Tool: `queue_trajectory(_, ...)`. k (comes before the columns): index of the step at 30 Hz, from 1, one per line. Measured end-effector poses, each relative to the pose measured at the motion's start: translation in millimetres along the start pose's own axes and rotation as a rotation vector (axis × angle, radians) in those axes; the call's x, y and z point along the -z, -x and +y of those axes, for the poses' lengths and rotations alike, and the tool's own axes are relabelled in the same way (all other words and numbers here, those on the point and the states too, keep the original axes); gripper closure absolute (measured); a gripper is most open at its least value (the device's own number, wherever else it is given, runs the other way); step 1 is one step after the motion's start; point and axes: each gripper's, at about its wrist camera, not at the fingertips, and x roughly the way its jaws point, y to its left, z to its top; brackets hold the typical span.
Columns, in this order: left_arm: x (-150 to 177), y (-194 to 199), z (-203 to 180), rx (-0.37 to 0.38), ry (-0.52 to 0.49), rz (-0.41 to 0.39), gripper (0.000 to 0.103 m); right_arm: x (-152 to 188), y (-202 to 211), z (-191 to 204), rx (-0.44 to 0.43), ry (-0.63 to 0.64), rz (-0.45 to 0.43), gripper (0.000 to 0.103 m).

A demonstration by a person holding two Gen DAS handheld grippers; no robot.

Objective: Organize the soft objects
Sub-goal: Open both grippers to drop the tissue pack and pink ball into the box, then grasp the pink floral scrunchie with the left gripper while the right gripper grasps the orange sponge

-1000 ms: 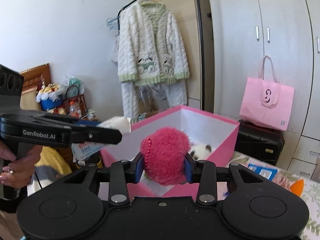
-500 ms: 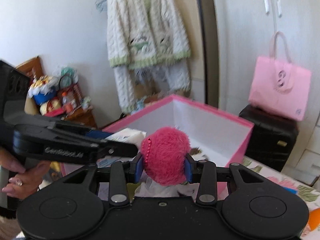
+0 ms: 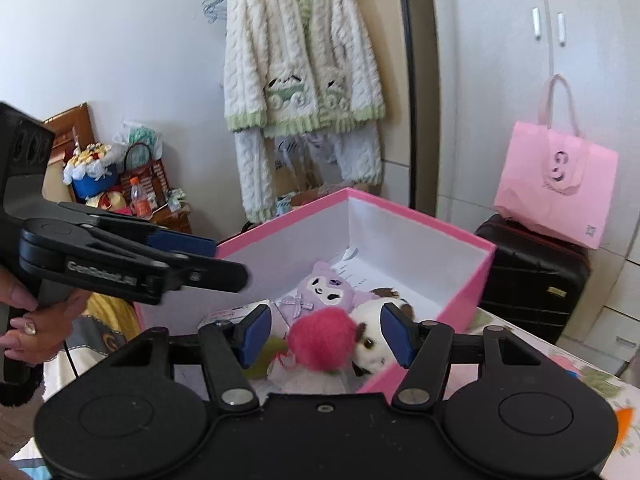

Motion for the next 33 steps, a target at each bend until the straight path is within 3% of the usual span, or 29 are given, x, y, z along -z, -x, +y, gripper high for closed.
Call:
queue_trajectory(6,4,40,-12,0.041,-0.063,-0.024,0.035,12,51,4,0.051,0.0,-0.027,0.031)
queue_trajectory(14,13,68,-42,0.16,-0.137,-0.003,0.032,31,108,-2,0.081,-0.005,-0.02,0.029)
queue_trajectory(24,26,58,-103,0.309,-0.215,0.061,0.032,66,149,-42,0.195,-0.041,0.009,0.028)
queue_trajectory(33,34,17,-170,0.344,-0.286,0.069,0.032,78,164,-92,0.218,-0.079,-0.024,0.028)
